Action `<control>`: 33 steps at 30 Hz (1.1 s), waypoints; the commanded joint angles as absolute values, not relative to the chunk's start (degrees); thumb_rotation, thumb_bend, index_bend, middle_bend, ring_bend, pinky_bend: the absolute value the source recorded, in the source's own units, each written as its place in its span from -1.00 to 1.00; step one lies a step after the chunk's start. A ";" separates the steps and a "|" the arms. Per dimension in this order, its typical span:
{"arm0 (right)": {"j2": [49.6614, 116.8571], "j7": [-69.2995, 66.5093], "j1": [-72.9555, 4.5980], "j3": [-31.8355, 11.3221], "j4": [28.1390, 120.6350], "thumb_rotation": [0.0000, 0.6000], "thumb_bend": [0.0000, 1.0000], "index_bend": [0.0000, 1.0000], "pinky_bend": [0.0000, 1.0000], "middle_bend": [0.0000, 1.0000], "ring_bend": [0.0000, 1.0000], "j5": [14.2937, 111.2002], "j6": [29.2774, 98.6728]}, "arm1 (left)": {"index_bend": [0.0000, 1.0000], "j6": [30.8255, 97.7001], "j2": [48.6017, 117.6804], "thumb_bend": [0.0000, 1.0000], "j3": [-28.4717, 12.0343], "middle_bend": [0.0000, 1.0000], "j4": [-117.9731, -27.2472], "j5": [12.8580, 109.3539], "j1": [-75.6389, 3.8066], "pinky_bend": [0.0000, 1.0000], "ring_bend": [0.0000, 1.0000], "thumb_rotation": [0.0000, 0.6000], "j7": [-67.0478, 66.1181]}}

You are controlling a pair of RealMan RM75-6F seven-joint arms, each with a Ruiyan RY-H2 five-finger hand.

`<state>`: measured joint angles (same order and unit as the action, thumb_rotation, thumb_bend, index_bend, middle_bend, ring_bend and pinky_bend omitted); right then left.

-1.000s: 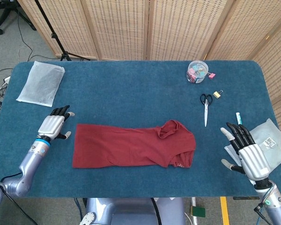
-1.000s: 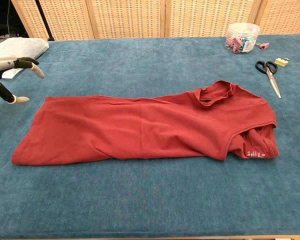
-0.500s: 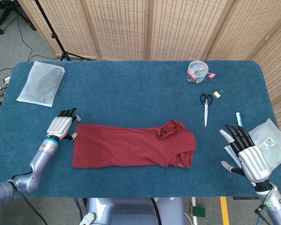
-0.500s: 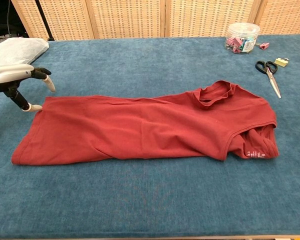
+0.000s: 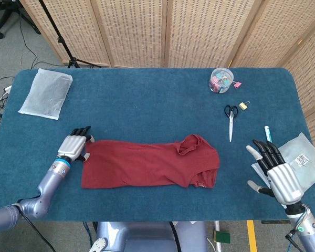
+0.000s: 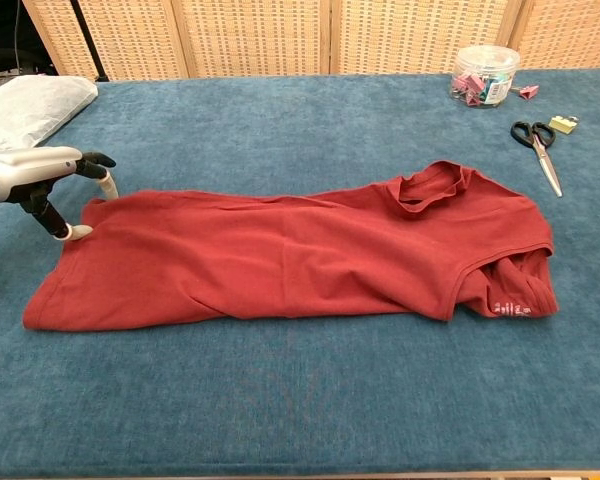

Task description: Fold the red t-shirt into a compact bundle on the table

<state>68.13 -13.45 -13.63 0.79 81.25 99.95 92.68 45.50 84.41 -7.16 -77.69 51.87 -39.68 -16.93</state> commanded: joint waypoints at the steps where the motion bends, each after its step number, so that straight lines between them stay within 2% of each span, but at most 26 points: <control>1: 68.14 -13.50 -13.59 0.72 81.26 1.00 -0.97 -1.00 -1.00 -1.00 -1.00 99.99 92.63 | 0.10 46.22 84.22 -0.35 -6.83 -1.00 -78.30 52.62 -39.36 -1.00 -1.00 1.00 -16.71; 9: 68.13 -13.59 -13.48 0.55 81.37 1.00 -0.97 -1.00 -1.00 -1.00 -1.00 100.12 92.34 | 0.34 48.57 85.15 -0.27 -6.24 -1.00 -78.28 56.07 -38.55 -1.00 -1.00 1.00 -15.35; 20: 68.02 -13.83 -13.29 0.32 81.36 1.00 -0.96 -1.00 -1.00 -1.00 -1.00 100.34 92.29 | 0.45 50.97 86.47 0.12 -6.83 -1.00 -76.28 58.56 -38.06 -1.00 -1.00 1.00 -13.99; 33: 67.99 -13.55 -13.13 0.21 81.56 1.00 -0.96 -1.00 -1.00 -1.00 -1.00 100.66 92.03 | 0.49 49.51 82.31 0.21 -7.71 -1.00 -73.73 55.39 -37.22 -1.00 -1.00 1.00 -13.90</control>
